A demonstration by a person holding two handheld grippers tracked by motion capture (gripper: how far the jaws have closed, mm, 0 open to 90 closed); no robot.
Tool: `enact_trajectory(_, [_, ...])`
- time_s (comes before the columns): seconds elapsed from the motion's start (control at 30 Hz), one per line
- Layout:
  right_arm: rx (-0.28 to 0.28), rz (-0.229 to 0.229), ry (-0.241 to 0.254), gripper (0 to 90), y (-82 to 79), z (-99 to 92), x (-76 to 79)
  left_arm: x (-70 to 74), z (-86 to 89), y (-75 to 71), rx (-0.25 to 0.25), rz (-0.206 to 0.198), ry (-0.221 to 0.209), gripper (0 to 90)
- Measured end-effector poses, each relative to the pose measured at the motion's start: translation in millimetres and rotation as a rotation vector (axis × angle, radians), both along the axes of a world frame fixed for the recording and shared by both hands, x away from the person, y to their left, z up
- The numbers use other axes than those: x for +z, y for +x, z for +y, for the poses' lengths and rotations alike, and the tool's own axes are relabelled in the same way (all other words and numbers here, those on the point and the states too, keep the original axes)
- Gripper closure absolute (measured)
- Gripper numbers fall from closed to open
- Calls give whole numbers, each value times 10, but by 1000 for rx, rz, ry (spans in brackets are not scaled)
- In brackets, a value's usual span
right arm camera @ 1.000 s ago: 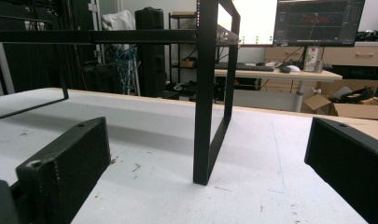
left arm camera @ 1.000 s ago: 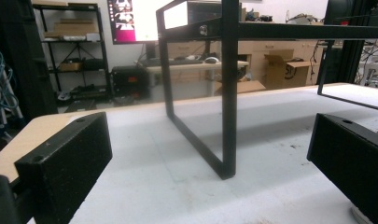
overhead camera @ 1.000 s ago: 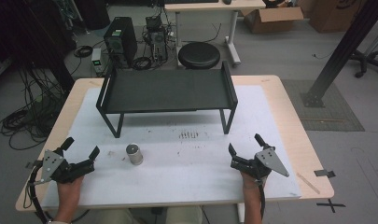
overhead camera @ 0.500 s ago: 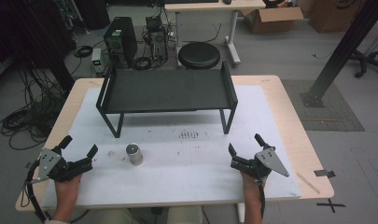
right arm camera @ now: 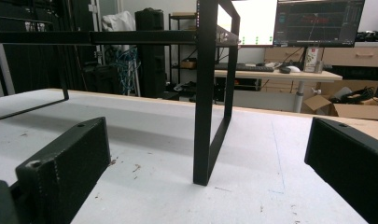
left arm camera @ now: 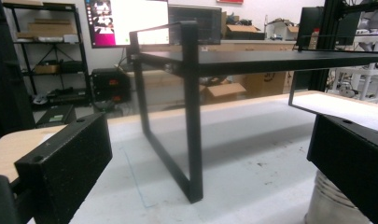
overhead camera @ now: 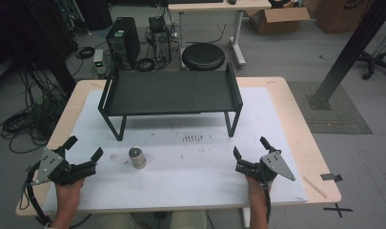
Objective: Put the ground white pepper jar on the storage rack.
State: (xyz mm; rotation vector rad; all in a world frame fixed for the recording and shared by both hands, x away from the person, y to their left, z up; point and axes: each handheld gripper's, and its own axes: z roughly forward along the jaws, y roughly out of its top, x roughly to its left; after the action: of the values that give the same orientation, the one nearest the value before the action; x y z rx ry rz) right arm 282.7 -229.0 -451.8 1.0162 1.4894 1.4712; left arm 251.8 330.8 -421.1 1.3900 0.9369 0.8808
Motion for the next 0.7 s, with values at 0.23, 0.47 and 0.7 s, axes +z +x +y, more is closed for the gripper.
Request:
enact_trajectory(0.23, [1,2,0,0,-1,2,0,42,-80,-23,-25,3,10,2])
enact_trajectory(0.47, [1,1,0,0,0,0,0,52,-169,-43,-50,6,19,3])
enact_trajectory(0.7, [0,2,-1,0,1,1,0,57,-263,-56,-77,11,28,3])
